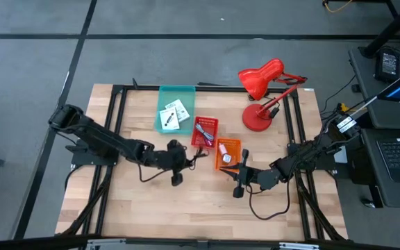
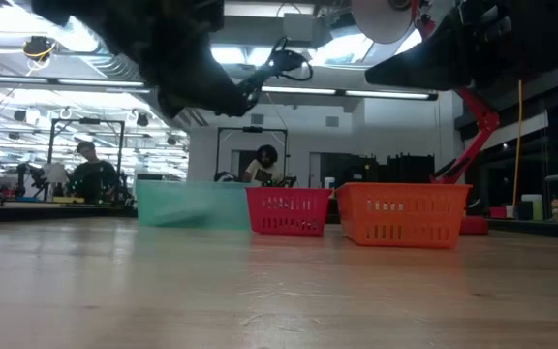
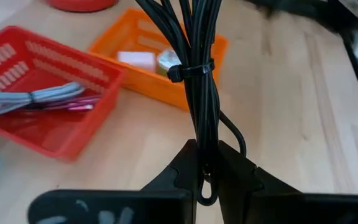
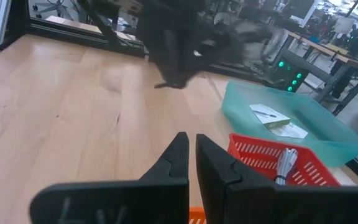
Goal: Pick and place items into bin
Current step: Put the black charger cable into the red basket
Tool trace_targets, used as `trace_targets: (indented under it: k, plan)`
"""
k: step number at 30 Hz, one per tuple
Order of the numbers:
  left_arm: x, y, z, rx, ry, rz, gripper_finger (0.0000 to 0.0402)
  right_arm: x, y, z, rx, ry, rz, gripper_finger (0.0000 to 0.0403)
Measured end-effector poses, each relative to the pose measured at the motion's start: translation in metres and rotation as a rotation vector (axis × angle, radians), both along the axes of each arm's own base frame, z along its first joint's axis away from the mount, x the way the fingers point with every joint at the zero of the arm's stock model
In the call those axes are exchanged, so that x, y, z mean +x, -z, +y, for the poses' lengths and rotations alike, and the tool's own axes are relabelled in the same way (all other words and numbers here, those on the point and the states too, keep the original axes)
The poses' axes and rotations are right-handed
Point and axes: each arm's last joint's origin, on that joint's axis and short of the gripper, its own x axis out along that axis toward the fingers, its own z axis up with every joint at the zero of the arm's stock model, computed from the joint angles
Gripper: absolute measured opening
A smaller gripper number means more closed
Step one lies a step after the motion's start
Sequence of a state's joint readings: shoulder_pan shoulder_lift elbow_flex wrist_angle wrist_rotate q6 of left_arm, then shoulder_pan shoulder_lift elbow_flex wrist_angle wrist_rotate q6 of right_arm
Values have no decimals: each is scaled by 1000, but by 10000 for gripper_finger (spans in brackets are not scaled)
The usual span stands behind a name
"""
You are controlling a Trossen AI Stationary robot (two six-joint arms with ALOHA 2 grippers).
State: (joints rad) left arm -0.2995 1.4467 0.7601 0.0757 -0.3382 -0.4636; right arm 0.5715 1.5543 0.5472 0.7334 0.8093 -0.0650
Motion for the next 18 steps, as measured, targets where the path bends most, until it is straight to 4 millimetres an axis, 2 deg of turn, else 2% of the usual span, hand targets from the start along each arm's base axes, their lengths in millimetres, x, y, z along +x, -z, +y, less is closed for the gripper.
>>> trace_targets:
  k: [11,18]
  plan:
    - [11,3,41,-131,-174,-7,28,0,0,0,7,3,-4,12]
    - [31,0,70,-179,-211,18,28,0,0,0,3,4,2,12]
